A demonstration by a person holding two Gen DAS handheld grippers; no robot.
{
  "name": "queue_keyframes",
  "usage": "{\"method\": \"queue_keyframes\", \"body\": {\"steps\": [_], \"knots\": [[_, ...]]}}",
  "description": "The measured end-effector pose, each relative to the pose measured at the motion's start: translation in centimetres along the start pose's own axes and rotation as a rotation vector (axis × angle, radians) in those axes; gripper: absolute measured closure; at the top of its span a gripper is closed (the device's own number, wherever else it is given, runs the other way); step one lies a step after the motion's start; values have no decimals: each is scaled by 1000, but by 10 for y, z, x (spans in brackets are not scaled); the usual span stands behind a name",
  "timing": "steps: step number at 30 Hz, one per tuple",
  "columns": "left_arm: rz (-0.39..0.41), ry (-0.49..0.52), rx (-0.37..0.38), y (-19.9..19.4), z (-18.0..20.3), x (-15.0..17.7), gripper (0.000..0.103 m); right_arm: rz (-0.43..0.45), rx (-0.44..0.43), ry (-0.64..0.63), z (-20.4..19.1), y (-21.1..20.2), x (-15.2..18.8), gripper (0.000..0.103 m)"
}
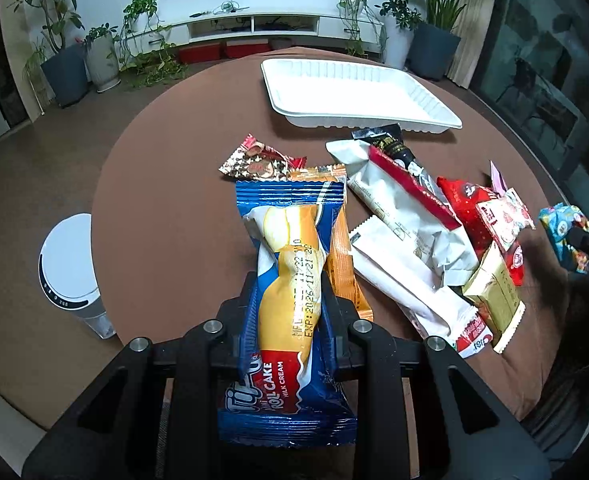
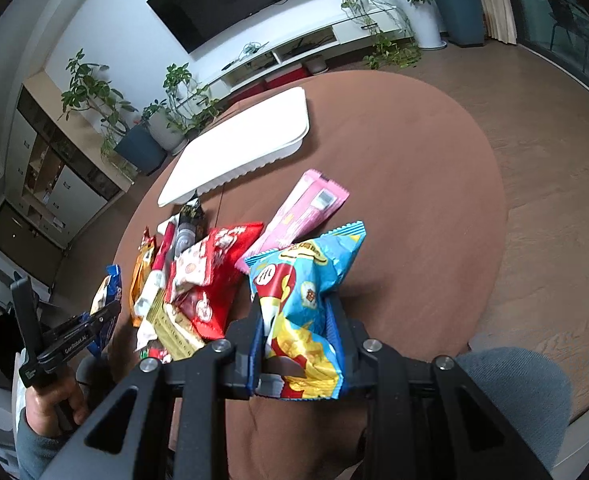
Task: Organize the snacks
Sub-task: 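Carry both packets to the white tray and lower them inside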
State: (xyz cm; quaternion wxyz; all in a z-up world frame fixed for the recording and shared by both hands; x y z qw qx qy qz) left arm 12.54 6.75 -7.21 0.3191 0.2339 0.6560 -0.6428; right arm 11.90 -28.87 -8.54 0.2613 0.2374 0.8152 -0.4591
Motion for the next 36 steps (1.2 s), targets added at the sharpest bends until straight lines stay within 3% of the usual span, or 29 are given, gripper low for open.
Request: {"method": "queue_keyframes", "body": {"steps": [11, 16, 22, 28, 36], "knots": [[40, 34, -22, -3, -8, -30, 79, 86, 20, 6, 17, -1, -56, 73], [80, 71, -26, 1, -8, -70, 78, 132, 17, -15, 13, 13, -98, 73], [98, 139, -13, 35, 5, -143, 78, 156, -40, -78, -17, 44, -146, 73], [25, 171, -9, 97, 22, -193, 78, 95, -108, -176, -67, 108, -178, 73], [-71, 184, -47, 174, 45, -201, 78, -51, -99, -265, -86, 200, -171, 73]]}}
Point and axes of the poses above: each gripper's, at about its wrist camera, not at the fingertips, and y roughly the way its jaws point, z to its right, x to its underside, the point moved 6 cm from there along y, roughly the way its jaws point, and after that the axes turned 10 degrees about z, right-handed, at the moved point
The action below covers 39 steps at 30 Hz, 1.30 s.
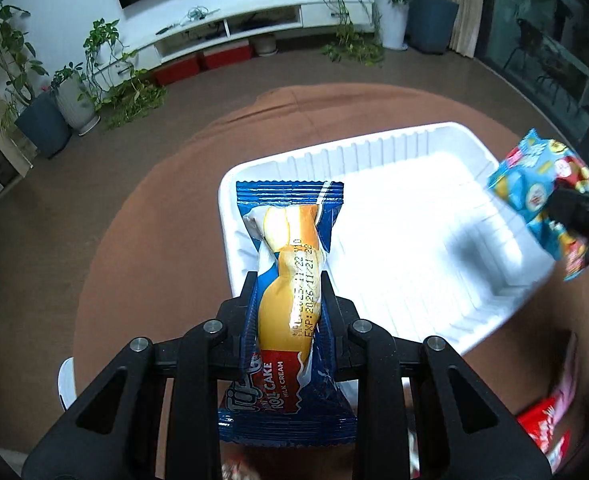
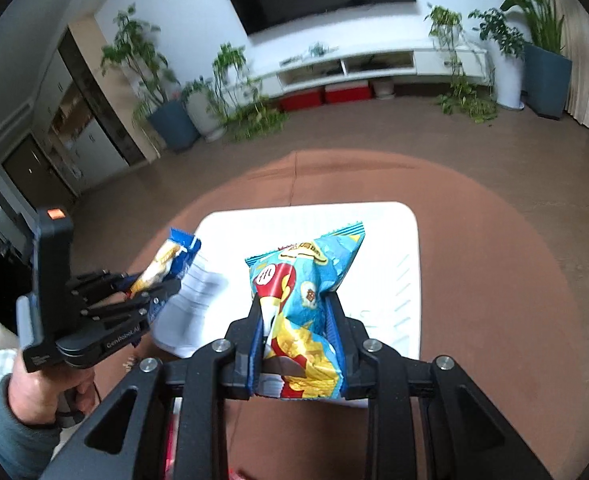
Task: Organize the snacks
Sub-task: 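Carry both packets to the white tray and lower them inside, then open both grippers and withdraw from the tray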
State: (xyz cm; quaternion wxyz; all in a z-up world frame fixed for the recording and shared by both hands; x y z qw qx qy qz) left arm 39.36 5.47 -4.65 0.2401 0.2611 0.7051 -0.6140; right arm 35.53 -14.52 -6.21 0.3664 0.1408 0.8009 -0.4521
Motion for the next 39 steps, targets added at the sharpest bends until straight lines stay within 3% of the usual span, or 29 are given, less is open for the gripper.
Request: {"method": "queue_keyframes", "body": {"steps": [13, 18, 22, 28, 35, 36, 38, 39], "knots": [[-79, 30, -5, 68, 32, 15, 78, -127, 29, 18, 19, 56, 16, 72], [-69, 38, -16, 86, 30, 11, 77, -144, 36, 29, 24, 63, 26, 70], [-63, 36, -20, 82, 29, 18, 77, -147, 52, 35, 28, 61, 28, 64], [-43, 22, -28, 59, 27, 22, 77, -118, 74, 35, 32, 48, 22, 39], [48, 13, -73, 11, 16, 4, 76, -28, 71, 31, 31, 7, 2, 23], [59, 12, -78, 4, 15, 2, 73, -11, 69, 34, 31, -1, -2, 20], [93, 6, -85, -16, 13, -2, 53, 33, 57, 41, 29, -22, -9, 16], [110, 8, -91, -24, 13, -3, 33, 63, 46, 47, 29, -35, -13, 13]]}}
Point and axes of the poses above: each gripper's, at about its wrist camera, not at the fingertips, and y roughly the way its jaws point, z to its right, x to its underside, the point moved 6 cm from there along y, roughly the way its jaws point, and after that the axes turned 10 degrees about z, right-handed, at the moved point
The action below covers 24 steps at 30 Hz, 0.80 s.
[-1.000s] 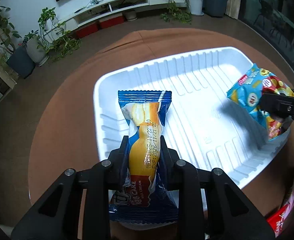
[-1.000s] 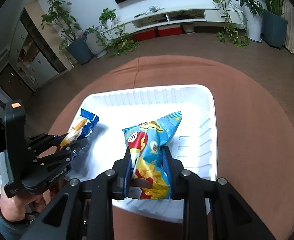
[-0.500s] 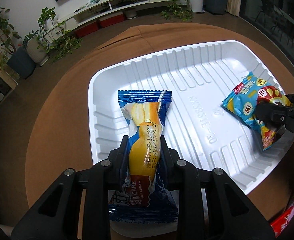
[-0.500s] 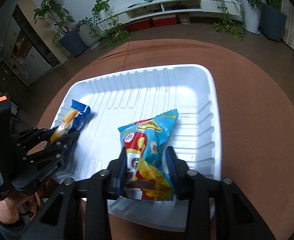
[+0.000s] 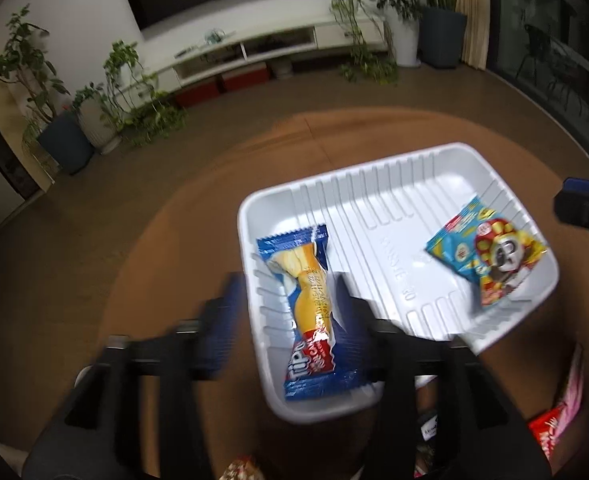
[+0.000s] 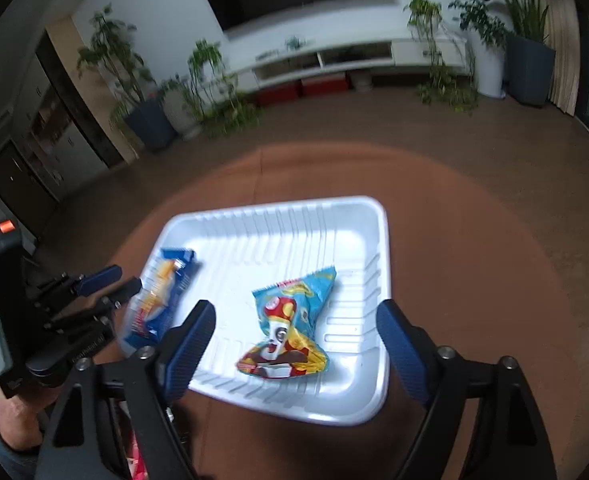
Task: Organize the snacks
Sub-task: 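Open both grippers and withdraw from the tray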
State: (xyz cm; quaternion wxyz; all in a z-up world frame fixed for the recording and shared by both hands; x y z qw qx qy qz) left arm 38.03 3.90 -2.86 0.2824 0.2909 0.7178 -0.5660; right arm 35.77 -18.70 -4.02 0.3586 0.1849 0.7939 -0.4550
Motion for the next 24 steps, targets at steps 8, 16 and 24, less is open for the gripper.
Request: {"method": "queue_keyframes", "body": {"steps": [8, 16, 24], "knots": [[132, 24, 17, -72, 1, -2, 0, 161, -64, 58, -3, -81, -14, 2], [156, -49, 14, -152, -8, 57, 0, 227, -162, 139, -14, -152, 37, 0], [97, -164, 3, -197, -20, 164, 0, 140, -178, 272, -16, -177, 135, 0]]}}
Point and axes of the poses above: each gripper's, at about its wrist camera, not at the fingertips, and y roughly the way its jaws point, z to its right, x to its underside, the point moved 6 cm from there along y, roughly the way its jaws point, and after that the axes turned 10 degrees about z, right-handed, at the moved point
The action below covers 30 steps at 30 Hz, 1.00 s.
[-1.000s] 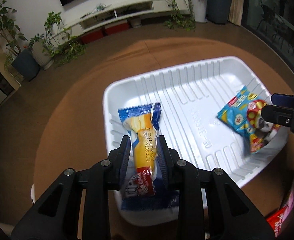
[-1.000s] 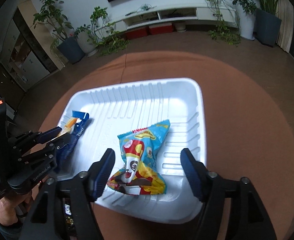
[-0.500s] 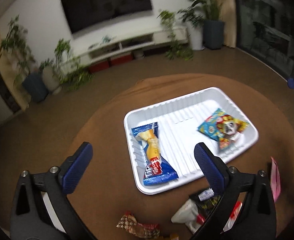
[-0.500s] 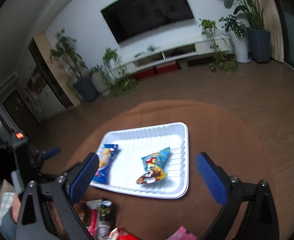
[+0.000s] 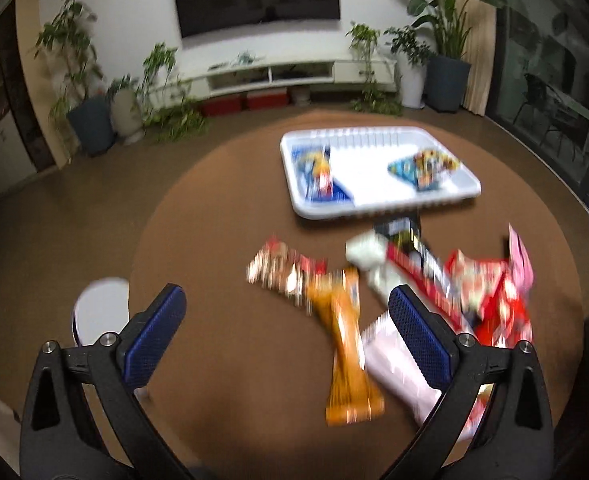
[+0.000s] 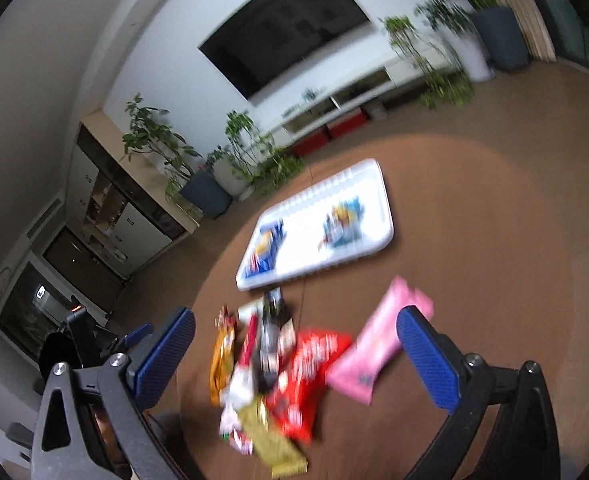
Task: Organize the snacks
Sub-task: 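Open both grippers and withdraw from the tray, then grasp the orange wafer bar with the left gripper while the right grasps the gold packet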
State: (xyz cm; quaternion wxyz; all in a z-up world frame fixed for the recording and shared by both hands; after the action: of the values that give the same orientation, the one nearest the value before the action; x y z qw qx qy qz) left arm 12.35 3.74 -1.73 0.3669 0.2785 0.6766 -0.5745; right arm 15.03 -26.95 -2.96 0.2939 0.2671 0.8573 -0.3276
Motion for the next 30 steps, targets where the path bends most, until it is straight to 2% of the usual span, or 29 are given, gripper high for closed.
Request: {"method": "queue_keyframes", "body": {"steps": [5, 9, 17, 21, 27, 30], "knots": [[-77, -36, 68, -12, 9, 49, 0, -30, 58, -90, -14, -10, 53, 1], [-95, -51, 106, -21, 17, 66, 0, -34, 77, -241, -35, -15, 85, 14], [-88, -82, 149, -25, 19, 64, 1, -85, 69, -458, -66, 5, 114, 29], [-98, -91, 145, -17, 13, 58, 2, -127, 67, -480, -66, 14, 126, 35], [-110, -108, 166, -12, 7, 56, 11, -170, 74, -556, -72, 30, 139, 41], [-112, -115, 174, -9, 5, 57, 12, -193, 76, -574, -73, 38, 145, 44]]}}
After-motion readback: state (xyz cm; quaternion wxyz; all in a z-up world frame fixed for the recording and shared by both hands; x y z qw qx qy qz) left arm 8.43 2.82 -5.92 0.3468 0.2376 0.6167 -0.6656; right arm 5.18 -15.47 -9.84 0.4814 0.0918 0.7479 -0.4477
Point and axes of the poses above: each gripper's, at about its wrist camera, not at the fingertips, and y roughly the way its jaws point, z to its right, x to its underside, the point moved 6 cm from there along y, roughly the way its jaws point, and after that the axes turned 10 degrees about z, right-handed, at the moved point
